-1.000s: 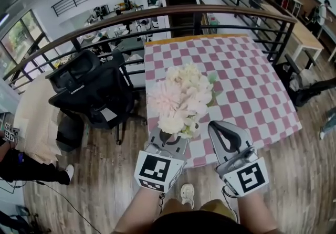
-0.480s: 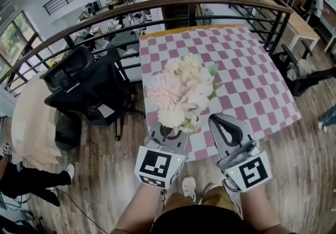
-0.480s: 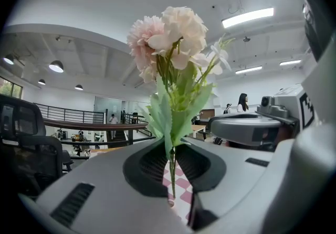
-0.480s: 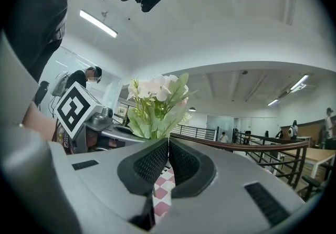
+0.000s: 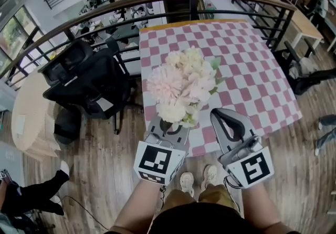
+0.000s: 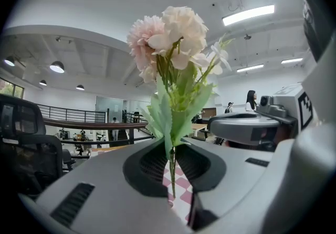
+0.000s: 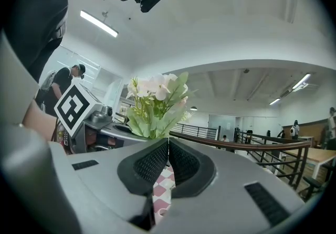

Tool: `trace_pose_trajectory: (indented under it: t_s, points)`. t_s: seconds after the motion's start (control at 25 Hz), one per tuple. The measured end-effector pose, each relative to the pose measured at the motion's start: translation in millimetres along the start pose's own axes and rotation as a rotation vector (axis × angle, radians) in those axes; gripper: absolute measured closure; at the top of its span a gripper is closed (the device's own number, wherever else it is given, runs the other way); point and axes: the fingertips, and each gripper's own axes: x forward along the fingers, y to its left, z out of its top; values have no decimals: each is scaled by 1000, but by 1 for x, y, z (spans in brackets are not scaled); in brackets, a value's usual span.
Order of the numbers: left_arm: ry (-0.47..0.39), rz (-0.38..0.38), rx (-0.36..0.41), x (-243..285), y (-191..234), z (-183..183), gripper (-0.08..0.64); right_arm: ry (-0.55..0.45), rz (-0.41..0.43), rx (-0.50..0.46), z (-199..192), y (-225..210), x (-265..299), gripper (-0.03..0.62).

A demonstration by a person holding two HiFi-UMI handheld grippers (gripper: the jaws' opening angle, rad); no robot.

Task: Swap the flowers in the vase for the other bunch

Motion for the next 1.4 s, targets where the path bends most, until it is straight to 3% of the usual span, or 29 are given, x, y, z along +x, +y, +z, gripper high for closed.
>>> trace_pose_trajectory:
  t_s: [0.88,1.4]
  points:
    - [109,131,-20,54,-3,-36,511,10,118,92,-42,-57,10,560]
    - [162,186,-45,73,9,-63,511,57,193,139,-76,-63,23,560]
